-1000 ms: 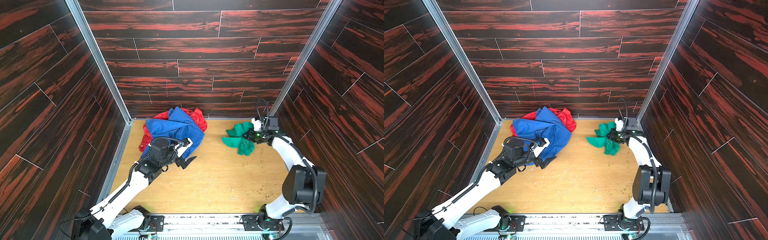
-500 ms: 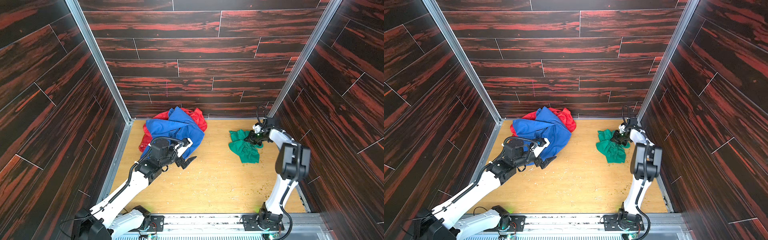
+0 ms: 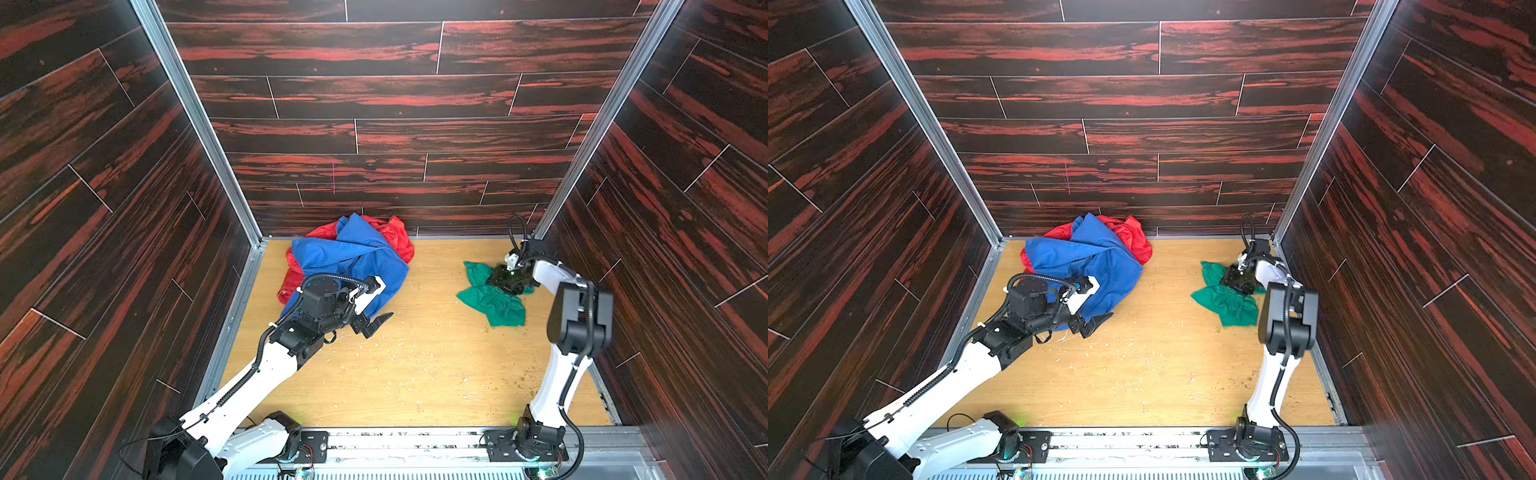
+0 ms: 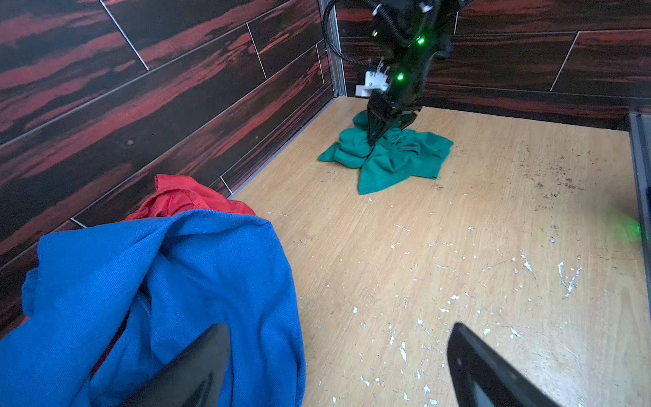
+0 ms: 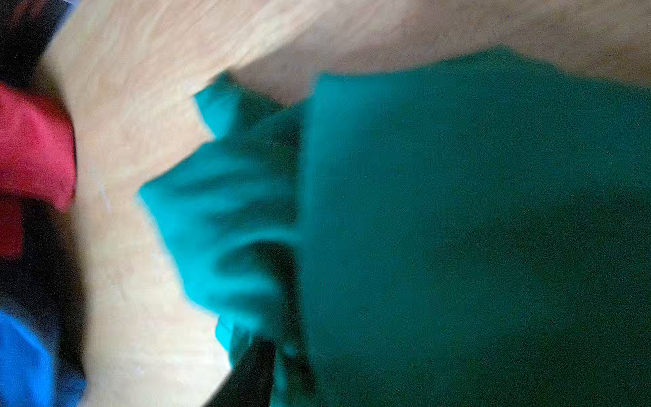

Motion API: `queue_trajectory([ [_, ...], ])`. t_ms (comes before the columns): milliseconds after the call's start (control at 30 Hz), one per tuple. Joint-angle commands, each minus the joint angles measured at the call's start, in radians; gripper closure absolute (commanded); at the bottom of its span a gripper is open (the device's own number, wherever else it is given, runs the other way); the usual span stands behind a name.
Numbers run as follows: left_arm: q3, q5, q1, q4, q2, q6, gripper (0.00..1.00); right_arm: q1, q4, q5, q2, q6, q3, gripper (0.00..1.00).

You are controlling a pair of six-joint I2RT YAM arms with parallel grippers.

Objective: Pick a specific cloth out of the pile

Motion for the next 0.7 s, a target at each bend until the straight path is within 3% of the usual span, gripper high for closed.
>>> queue_trajectory([
  [0, 0.016, 0.006, -0.001, -0.009, -0.005, 0.026, 0.01, 0.003, 0.009, 0.027, -0.155, 0.007, -0.034, 0.37],
  [67, 0.016, 0.007, -0.001, -0.010, -0.006, 0.025, 0.01, 0.009, -0.019, 0.065, -0.210, -0.001, -0.046, 0.30],
  [300, 0.020, 0.018, -0.001, -0.006, -0.005, 0.013, 0.01, 0.052, -0.114, 0.267, -0.353, -0.076, -0.120, 0.21],
  [400, 0.021, 0.022, -0.001, -0.003, -0.004, 0.008, 0.01, 0.138, -0.046, 0.407, -0.361, -0.320, -0.167, 0.08],
  [500, 0.024, 0.028, -0.001, -0.002, -0.003, 0.002, 0.01, 0.223, 0.070, 0.577, -0.331, -0.567, -0.196, 0.05],
  [667, 0.019, 0.015, -0.002, -0.007, -0.005, 0.011, 0.01, 0.217, 0.130, 0.534, -0.220, -0.759, -0.141, 0.01],
])
